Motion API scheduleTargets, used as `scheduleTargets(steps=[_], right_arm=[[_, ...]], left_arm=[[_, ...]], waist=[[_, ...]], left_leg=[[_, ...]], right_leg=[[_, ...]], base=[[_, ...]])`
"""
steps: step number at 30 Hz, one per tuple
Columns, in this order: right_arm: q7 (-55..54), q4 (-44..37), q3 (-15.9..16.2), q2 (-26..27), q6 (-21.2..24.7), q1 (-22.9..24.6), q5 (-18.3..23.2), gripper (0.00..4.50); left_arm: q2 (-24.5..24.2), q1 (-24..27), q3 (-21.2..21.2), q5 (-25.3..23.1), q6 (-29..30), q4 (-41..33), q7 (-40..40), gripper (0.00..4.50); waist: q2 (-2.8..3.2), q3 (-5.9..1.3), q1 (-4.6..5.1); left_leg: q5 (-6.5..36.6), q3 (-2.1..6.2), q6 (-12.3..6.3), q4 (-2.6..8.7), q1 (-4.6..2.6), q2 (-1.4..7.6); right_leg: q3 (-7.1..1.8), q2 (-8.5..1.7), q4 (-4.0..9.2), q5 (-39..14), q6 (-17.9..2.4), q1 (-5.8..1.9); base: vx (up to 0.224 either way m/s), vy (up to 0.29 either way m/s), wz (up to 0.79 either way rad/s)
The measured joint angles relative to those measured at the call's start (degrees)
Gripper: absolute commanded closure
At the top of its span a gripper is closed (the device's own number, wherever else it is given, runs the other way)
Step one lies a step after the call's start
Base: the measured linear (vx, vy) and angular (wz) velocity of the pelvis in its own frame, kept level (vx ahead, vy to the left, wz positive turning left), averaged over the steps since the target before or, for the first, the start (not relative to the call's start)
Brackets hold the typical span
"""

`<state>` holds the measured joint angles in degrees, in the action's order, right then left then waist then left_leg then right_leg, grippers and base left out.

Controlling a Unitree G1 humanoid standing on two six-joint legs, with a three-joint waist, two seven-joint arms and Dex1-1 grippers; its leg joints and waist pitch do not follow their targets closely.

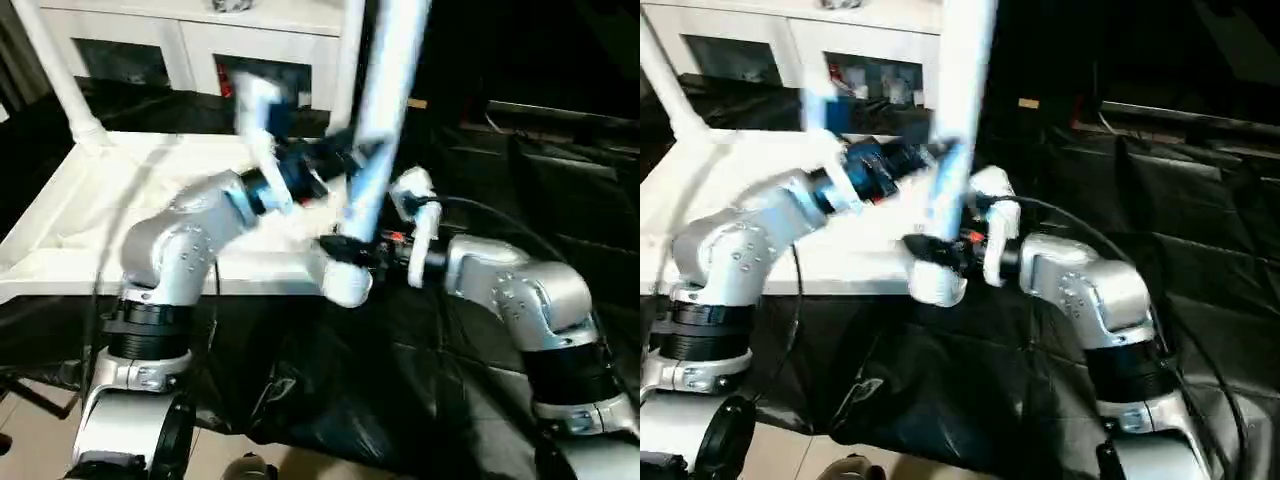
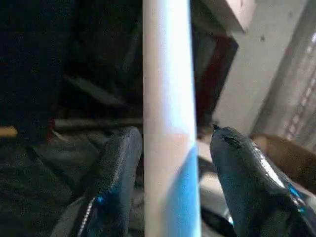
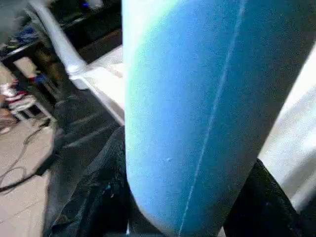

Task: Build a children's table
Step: Pick table leg

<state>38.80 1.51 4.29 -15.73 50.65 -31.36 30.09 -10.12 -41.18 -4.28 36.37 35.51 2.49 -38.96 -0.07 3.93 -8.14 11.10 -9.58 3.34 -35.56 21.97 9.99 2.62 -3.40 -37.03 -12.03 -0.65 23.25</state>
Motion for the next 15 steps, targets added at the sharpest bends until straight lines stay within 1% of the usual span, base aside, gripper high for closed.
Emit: scheduleTargets(steps=[2, 4, 6, 7, 8, 9, 10, 11, 12, 13, 14, 15], right_arm=[[-0.87, -0.02, -0.83, 0.77, -0.49, 0.00, -0.12, 2.62], [-1.49, -0.15, -1.73, 1.61, -2.68, 0.34, -0.33, 2.62], [-2.45, -0.15, -2.11, 1.96, -5.24, 0.80, -1.06, 2.62], [-3.48, -0.13, -2.21, 2.21, -7.66, 1.24, -1.95, 2.62], [-3.91, -0.10, -2.25, 2.21, -8.94, 1.51, -2.66, 2.62], [-4.93, 0.01, -2.27, 2.00, -11.12, 1.94, -4.10, 2.62], [-5.46, 0.17, -2.29, 1.78, -12.21, 2.19, -5.05, 2.62], [-5.93, 0.68, -2.40, 1.47, -12.85, 2.23, -5.69, 2.62], [-6.53, 1.27, -2.22, 1.58, -14.10, 2.28, -6.72, 2.62], [-7.14, 1.50, -2.13, 1.52, -15.16, 2.46, -7.51, 2.62], [-8.30, 2.09, -2.25, 1.53, -17.02, 2.80, -8.56, 2.62], [-8.92, 2.42, -2.84, 1.48, -17.90, 3.25, -8.98, 2.62]], left_arm=[[0.42, 0.00, -0.68, -0.01, -1.64, -0.05, 0.55, 1.64], [-0.16, 0.09, -0.88, -0.41, -2.68, -0.39, 0.58, 1.64], [-1.75, 0.36, -0.58, -1.34, -3.00, -0.58, 0.27, 1.64], [-3.50, 0.92, 0.27, -2.47, -3.49, -0.57, -0.64, 1.64], [-4.72, 1.51, 1.00, -3.57, -4.03, -0.49, -1.27, 1.64], [-7.21, 2.92, 2.90, -6.38, -5.91, -0.13, -2.92, 1.64], [-8.83, 3.82, 4.35, -8.18, -6.91, 0.44, -4.06, 1.64], [-9.41, 4.82, 5.08, -9.67, -7.50, 1.20, -4.73, 1.64], [-11.88, 5.41, 7.97, -12.56, -10.34, 2.11, -6.82, 1.64], [-14.05, 6.24, 10.38, -14.66, -12.13, 3.16, -8.93, 1.64], [-16.79, 7.65, 13.26, -17.41, -15.05, 5.22, -12.37, 1.64], [-17.91, 8.76, 14.76, -19.03, -16.60, 7.04, -14.51, 1.64]], waist=[[-0.04, 0.00, 0.00], [-0.10, 0.03, -0.01], [-0.13, 0.02, 0.00], [-0.16, 0.01, 0.02], [-0.17, 0.01, 0.06], [-0.19, 0.01, 0.13], [-0.23, 0.02, 0.10], [-0.30, 0.07, 0.10], [-0.47, 0.04, 0.03], [-0.52, 0.03, 0.04], [-0.61, 0.01, 0.07], [-0.72, 0.03, 0.09]], left_leg=[[-0.02, 0.00, 0.01, 0.00, -0.01, 0.00], [-0.03, 0.00, 0.00, 0.01, -0.02, 0.03], [-0.06, 0.00, 0.04, 0.00, -0.03, 0.03], [-0.11, 0.00, 0.12, 0.01, -0.03, 0.03], [-0.12, 0.00, 0.13, 0.01, -0.04, 0.04], [-0.13, -0.01, 0.14, 0.01, -0.05, 0.03], [-0.13, -0.01, 0.15, 0.01, -0.06, 0.04], [-0.15, -0.01, 0.17, 0.01, -0.04, 0.04], [-0.17, -0.01, 0.19, 0.02, -0.04, 0.06], [-0.17, -0.02, 0.19, 0.02, -0.05, 0.07], [-0.17, -0.04, 0.19, 0.04, -0.07, 0.07], [-0.17, -0.07, 0.19, 0.05, -0.06, 0.07]], right_leg=[[0.00, 0.00, 0.00, 0.06, -0.02, 0.00], [0.02, 0.00, -0.01, 0.13, -0.02, 0.00], [0.02, 0.00, -0.01, 0.19, 0.00, 0.00], [0.02, 0.00, -0.01, 0.22, 0.02, 0.00], [0.00, 0.00, -0.01, 0.24, 0.04, 0.00], [0.00, 0.00, 0.00, 0.26, 0.06, 0.00], [0.00, 0.00, 0.01, 0.27, 0.07, 0.00], [0.00, 0.00, 0.00, 0.30, 0.08, 0.00], [0.01, 0.00, 0.01, 0.29, 0.08, 0.00], [0.00, 0.02, 0.01, 0.29, 0.09, 0.00], [-0.02, 0.01, 0.02, 0.29, 0.10, 0.00], [-0.03, 0.01, 0.03, 0.29, 0.11, 0.00]], base=[[0.000, 0.000, 0.00], [0.000, 0.000, 0.00], [0.000, 0.000, 0.00], [0.000, 0.000, 0.00], [0.000, 0.000, 0.00], [0.000, 0.000, 0.00], [0.000, 0.000, 0.00], [0.000, 0.000, 0.00], [0.000, 0.000, 0.00], [0.000, 0.000, 0.00], [0.000, 0.000, 0.00], [0.000, 0.000, 0.00]])
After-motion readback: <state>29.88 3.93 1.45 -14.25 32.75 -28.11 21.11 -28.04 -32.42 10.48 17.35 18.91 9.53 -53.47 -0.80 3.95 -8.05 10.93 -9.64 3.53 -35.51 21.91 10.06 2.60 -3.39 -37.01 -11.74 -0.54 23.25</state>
